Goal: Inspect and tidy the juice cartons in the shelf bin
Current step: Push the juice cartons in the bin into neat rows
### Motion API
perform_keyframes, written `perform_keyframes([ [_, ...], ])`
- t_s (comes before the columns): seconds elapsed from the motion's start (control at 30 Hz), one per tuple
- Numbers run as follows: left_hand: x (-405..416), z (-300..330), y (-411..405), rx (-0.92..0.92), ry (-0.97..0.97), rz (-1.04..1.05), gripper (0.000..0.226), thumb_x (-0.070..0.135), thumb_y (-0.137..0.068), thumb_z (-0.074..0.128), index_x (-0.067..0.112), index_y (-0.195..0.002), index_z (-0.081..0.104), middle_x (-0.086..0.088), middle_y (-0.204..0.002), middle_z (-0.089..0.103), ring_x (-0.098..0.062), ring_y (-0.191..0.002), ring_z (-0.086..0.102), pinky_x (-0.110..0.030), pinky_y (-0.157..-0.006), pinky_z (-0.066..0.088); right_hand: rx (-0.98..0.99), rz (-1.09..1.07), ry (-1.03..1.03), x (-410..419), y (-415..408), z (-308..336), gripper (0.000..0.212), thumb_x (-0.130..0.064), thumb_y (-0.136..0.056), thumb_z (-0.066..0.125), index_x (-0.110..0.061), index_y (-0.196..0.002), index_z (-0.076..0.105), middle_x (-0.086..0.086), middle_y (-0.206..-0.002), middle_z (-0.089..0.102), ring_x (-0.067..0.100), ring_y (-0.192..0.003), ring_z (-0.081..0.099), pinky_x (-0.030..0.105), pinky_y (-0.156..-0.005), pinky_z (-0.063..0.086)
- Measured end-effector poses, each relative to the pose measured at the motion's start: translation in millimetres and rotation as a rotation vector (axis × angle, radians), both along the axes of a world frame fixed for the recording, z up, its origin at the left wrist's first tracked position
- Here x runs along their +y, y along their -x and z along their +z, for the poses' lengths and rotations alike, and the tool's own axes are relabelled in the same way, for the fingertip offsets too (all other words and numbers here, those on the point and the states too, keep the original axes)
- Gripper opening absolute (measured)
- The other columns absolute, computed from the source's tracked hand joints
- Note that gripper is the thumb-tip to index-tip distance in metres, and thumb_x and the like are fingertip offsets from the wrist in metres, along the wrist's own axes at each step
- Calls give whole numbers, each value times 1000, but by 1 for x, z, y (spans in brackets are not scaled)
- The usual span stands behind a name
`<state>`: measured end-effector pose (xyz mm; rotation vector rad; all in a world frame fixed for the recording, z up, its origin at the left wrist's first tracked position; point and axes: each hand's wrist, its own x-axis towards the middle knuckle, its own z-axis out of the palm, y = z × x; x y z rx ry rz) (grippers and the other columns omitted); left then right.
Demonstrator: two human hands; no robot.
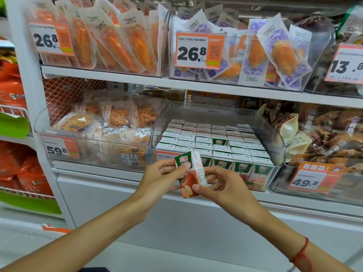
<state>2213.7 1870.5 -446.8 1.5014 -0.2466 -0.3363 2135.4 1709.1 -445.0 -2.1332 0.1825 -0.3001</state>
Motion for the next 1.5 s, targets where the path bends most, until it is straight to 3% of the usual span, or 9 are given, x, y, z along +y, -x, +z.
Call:
perform_keyframes([
  [0.13, -5, -4, 1, 24, -21, 29, 45, 34, -70, 85, 18, -107, 65, 0, -98, 76, -11, -83, 74, -28, -73, 61, -109, 4, 154, 8, 2, 0, 47, -53, -61, 80, -34, -100, 64, -19, -76, 64, 0, -65, 61, 15, -58, 49],
  [0.27, -4, -2, -3, 45, 60, -5, 24, 29, -78, 78, 24, -98, 67, 1, -100, 76, -8, -85, 74, -25, -78, 59, -10, 86, -183, 0, -1, 7, 28, -40, -77, 76, -25, -100, 69, -3, -86, 72, 14, -79, 68, 19, -70, 55],
  [0.4, -6, 3, 0, 35, 146, -93, 26, 28, -88, 68, 19, -112, 66, 1, -102, 76, -10, -89, 73, -17, -69, 57, 198, 218, -428, -6, -1, 12, 47, -40, -80, 69, -23, -123, 60, -4, -110, 73, 10, -104, 68, 29, -93, 54],
  [0.6, -7, 3, 5, -60, 92, -163, 28, 35, -92, 61, 26, -118, 66, 6, -105, 75, -6, -99, 70, -21, -85, 56, 142, 213, -443, -5, -1, 13, 29, -27, -85, 72, -24, -114, 68, -7, -104, 75, 7, -101, 69, 22, -92, 50],
  [0.73, -6, 0, 6, -113, 71, -57, 23, 30, -87, 70, 24, -109, 71, 7, -95, 77, -6, -90, 72, -21, -74, 59, -26, -63, -103, -4, 0, 8, 44, -37, -66, 87, -31, -103, 64, -13, -87, 71, -5, -81, 64, 9, -68, 49],
  [0.93, -9, -5, 6, -143, 35, -17, 25, 31, -80, 77, 24, -103, 73, 7, -93, 76, -9, -89, 73, -26, -81, 59, -178, -109, 366, 4, -2, -4, 59, -48, -62, 84, -37, -104, 44, -29, -91, 52, -14, -89, 55, 9, -66, 50],
  [1.2, 4, 2, -1, -617, -203, -64, 43, 29, -72, 85, 41, -109, 66, 22, -103, 72, 1, -92, 69, -17, -79, 55, -91, 47, -303, -14, -3, 13, 40, -64, -74, 58, -32, -94, 71, -14, -94, 74, 4, -91, 69, 31, -89, 54],
  [1.33, 6, 2, 3, -959, -345, 74, 49, 34, -69, 86, 31, -115, 69, 21, -108, 70, 4, -98, 64, -20, -80, 54, -130, 41, -414, -12, -1, 15, 33, -51, -79, 62, -25, -97, 73, -3, -95, 76, 12, -93, 72, 32, -90, 54],
  [1.5, 4, 3, 2, -1059, -390, 136, 47, 33, -71, 86, 31, -115, 69, 22, -106, 68, 1, -97, 62, -22, -76, 52, -183, 49, -422, -13, 0, 17, 35, -45, -79, 63, -19, -101, 72, -2, -97, 76, 14, -94, 72, 28, -88, 57],
])
